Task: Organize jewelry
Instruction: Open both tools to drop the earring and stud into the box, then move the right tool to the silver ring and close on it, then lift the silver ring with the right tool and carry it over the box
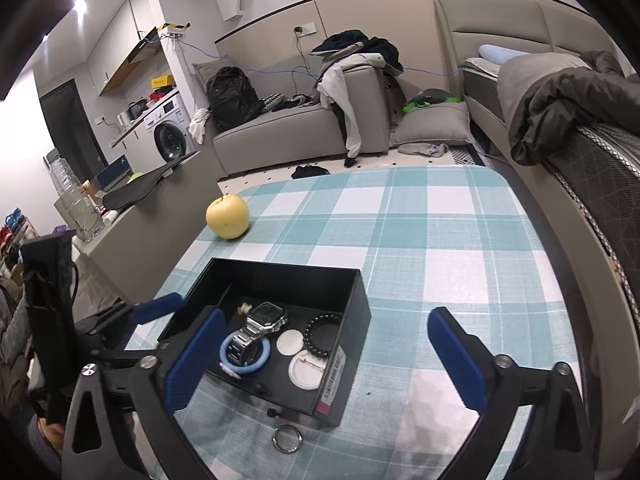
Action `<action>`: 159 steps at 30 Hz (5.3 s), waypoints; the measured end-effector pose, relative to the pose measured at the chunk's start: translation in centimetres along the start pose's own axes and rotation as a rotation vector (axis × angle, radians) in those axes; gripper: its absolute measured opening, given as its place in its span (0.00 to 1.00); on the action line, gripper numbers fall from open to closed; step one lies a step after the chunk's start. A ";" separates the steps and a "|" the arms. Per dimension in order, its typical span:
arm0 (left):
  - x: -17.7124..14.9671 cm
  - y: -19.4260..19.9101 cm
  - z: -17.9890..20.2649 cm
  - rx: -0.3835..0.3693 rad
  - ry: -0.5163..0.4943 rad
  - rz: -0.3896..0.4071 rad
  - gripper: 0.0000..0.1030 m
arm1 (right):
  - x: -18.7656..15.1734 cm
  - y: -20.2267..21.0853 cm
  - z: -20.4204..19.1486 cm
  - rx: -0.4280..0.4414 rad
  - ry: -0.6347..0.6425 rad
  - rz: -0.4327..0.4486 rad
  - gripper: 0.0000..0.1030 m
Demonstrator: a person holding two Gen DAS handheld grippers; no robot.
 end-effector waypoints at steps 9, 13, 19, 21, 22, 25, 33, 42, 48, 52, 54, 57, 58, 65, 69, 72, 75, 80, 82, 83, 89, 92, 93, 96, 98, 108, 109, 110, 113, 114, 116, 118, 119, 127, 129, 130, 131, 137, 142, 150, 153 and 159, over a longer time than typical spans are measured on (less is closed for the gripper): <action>-1.4 2.6 0.0 0.041 0.005 0.050 0.99 | -1.7 0.0 0.0 -0.065 -0.001 -0.067 1.00; -2.7 2.9 -0.2 0.045 0.017 0.036 0.99 | -2.9 -0.5 -0.5 -0.102 0.023 -0.144 1.00; -3.2 3.1 -0.4 0.057 0.045 0.013 0.99 | -5.5 -2.0 -1.0 -0.133 0.083 -0.261 1.00; -3.3 3.2 -0.5 0.065 0.045 0.013 0.99 | -6.3 -2.5 -1.1 -0.125 0.100 -0.280 1.00; -3.4 3.2 -0.5 0.071 0.044 0.013 0.99 | -6.8 -2.8 -1.3 -0.119 0.118 -0.296 0.99; -3.8 2.9 -0.7 0.081 0.043 -0.007 0.99 | -7.7 -3.5 -1.8 -0.103 0.160 -0.334 0.95; -5.6 1.2 -1.0 0.028 0.013 -0.112 0.99 | -9.1 -4.4 -3.9 -0.036 0.250 -0.396 0.70; -6.9 -0.7 -0.4 0.052 -0.040 -0.197 0.99 | -9.9 -4.9 -5.5 -0.044 0.327 -0.390 0.49; -6.8 -0.9 -0.4 0.059 -0.034 -0.207 0.99 | -9.9 -5.5 -5.6 -0.061 0.339 -0.385 0.42; -6.7 -1.1 -0.7 0.058 -0.027 -0.210 0.99 | -9.8 -5.7 -6.0 -0.086 0.357 -0.375 0.35; -6.7 -1.1 -0.7 0.057 -0.027 -0.211 0.99 | -9.8 -5.8 -6.1 -0.092 0.364 -0.370 0.34; -6.7 -1.3 -0.7 0.060 -0.023 -0.214 0.99 | -9.9 -5.8 -6.3 -0.087 0.381 -0.366 0.27; -6.6 -1.3 -0.8 0.060 -0.021 -0.217 0.99 | -10.0 -5.8 -6.5 -0.085 0.391 -0.365 0.25; -6.5 -1.5 -0.5 0.063 -0.028 -0.220 0.99 | -10.3 -5.5 -6.5 -0.074 0.402 -0.361 0.24; -6.4 -1.6 -0.2 0.062 -0.033 -0.218 0.99 | -9.8 -4.8 -6.5 -0.058 0.403 -0.348 0.01; -6.5 -1.9 0.1 0.064 -0.042 -0.227 0.99 | -9.7 -4.4 -6.1 -0.052 0.393 -0.343 0.02; -6.4 -2.0 0.4 0.068 -0.049 -0.230 0.99 | -9.6 -4.6 -5.5 -0.058 0.372 -0.352 0.04; -6.3 -2.0 0.7 0.071 -0.051 -0.229 0.99 | -8.8 -3.7 -4.0 -0.071 0.334 -0.327 0.22; -6.3 -2.2 0.7 0.070 -0.048 -0.235 0.99 | -8.6 -4.0 -3.2 -0.077 0.305 -0.338 0.25; -6.3 -2.3 0.8 0.068 -0.049 -0.236 0.99 | -8.6 -4.2 -3.0 -0.077 0.296 -0.346 0.25; -6.1 -2.5 0.9 0.064 -0.054 -0.239 0.99 | -8.6 -5.2 -3.2 -0.088 0.282 -0.368 0.35; -6.1 -2.7 0.7 0.064 -0.048 -0.246 0.99 | -8.6 -5.5 -3.3 -0.102 0.297 -0.368 0.35; -6.2 -2.7 0.6 0.065 -0.047 -0.246 0.99 | -8.6 -5.6 -3.4 -0.107 0.302 -0.366 0.36; -6.3 -2.7 0.6 0.065 -0.044 -0.249 0.99 | -8.6 -5.8 -3.6 -0.121 0.320 -0.356 0.35; -6.4 -2.8 0.7 0.065 -0.045 -0.253 0.99 | -8.8 -5.8 -3.9 -0.115 0.331 -0.356 0.28; -6.4 -3.2 2.1 0.059 -0.074 -0.256 0.99 | -9.0 -4.6 -3.6 -0.064 0.317 -0.350 0.26; -6.4 -3.3 2.2 0.058 -0.078 -0.257 0.99 | -8.8 -4.2 -3.5 -0.059 0.314 -0.338 0.26; -6.5 -3.4 2.4 0.060 -0.084 -0.256 0.99 | -8.5 -4.0 -3.4 -0.053 0.310 -0.331 0.26; -6.6 -3.6 3.0 0.062 -0.111 -0.253 0.98 | -7.9 -2.6 -2.9 -0.033 0.294 -0.290 0.26; -6.7 -3.7 3.2 0.058 -0.121 -0.247 0.96 | -7.6 -2.2 -2.8 -0.029 0.289 -0.277 0.26; -6.8 -3.9 3.9 0.038 -0.145 -0.254 0.79 | -7.1 -1.6 -2.2 -0.019 0.273 -0.257 0.26; -6.8 -4.1 4.3 0.040 -0.163 -0.245 0.70 | -6.6 -1.1 -1.6 -0.015 0.255 -0.240 0.26; -6.7 -4.1 4.5 0.034 -0.171 -0.231 0.62 | -6.4 -1.1 -1.5 -0.015 0.247 -0.236 0.26; -6.1 -4.4 5.9 0.025 -0.206 -0.213 0.35 | -6.5 -0.7 -0.2 -0.020 0.209 -0.224 0.26; -6.2 -4.3 6.0 0.019 -0.209 -0.212 0.29 | -6.6 -0.5 0.0 -0.019 0.203 -0.221 0.26; -6.4 -4.1 5.8 0.019 -0.205 -0.213 0.28 | -6.6 -0.4 0.2 -0.015 0.202 -0.221 0.26; -6.3 -4.2 5.8 0.019 -0.204 -0.213 0.27 | -6.6 -0.4 0.3 -0.015 0.202 -0.219 0.26; -6.2 -4.2 6.3 0.016 -0.216 -0.211 0.12 | -6.9 -0.2 0.6 -0.006 0.202 -0.220 0.26; -6.2 -4.2 6.6 0.026 -0.244 -0.208 0.07 | -7.0 -0.2 0.9 -0.008 0.197 -0.224 0.26; -6.6 -3.2 7.0 0.006 -0.259 -0.192 0.07 | -6.7 0.2 0.5 -0.001 0.199 -0.202 0.26; -6.3 -2.3 7.0 -0.006 -0.257 -0.164 0.07 | -6.5 0.6 0.1 0.012 0.204 -0.178 0.26; -5.1 -0.1 6.1 -0.025 -0.230 -0.096 0.07 | -6.0 1.3 -0.7 0.040 0.208 -0.120 0.26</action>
Point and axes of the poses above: each gripper's, at about its wrist camera, not at the fingertips, and y roughly against the way its jaws point, z to its right, x to its top, the point moved 1 cm from there along -y, roughly the way its jaws point, and after that the axes turned 8 degrees about -z, right-handed, at the moved point
